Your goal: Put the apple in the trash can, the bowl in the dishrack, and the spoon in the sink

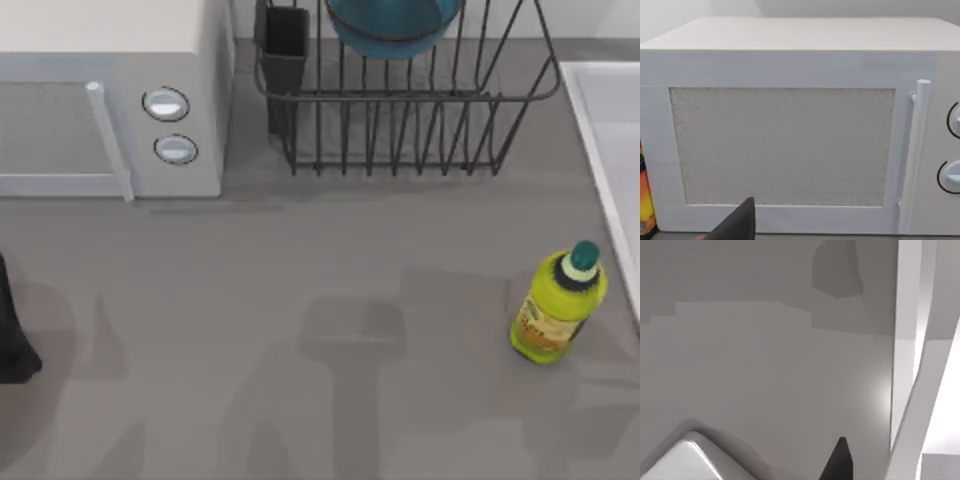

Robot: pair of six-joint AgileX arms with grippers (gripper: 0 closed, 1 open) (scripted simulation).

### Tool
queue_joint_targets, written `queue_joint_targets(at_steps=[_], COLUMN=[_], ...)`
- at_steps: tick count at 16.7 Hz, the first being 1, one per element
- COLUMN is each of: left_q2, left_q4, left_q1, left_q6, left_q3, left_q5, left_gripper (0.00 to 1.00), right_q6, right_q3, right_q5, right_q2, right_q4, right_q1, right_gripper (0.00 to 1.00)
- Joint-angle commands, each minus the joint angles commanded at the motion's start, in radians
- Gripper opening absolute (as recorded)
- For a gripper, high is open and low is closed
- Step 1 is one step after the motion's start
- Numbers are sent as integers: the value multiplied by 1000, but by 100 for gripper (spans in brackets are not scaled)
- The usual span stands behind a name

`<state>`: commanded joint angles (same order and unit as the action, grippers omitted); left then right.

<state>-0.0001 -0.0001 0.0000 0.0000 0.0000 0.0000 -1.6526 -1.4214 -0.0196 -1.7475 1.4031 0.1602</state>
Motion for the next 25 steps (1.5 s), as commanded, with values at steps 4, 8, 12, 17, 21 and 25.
queue_joint_targets(at_steps=[4, 8, 12, 17, 21, 25], left_q2=[0, 0, 0, 0, 0, 0], left_q4=[0, 0, 0, 0, 0, 0], left_q1=[0, 0, 0, 0, 0, 0], left_q6=[0, 0, 0, 0, 0, 0], left_q3=[0, 0, 0, 0, 0, 0], left_q5=[0, 0, 0, 0, 0, 0], left_gripper=[100, 100, 100, 100, 100, 100], right_q6=[-15, -26, -33, -42, -41, -39], right_q3=[-426, -855, -1205, -1454, -1481, -1463], right_q5=[6, 9, 4, -6, -7, -6], right_q2=[-359, -683, -886, -992, -1003, -992], right_q4=[140, 249, 305, 319, 316, 301], right_q1=[16, 7, -2, -7, -8, -4], right_gripper=[0, 0, 0, 0, 0, 0])
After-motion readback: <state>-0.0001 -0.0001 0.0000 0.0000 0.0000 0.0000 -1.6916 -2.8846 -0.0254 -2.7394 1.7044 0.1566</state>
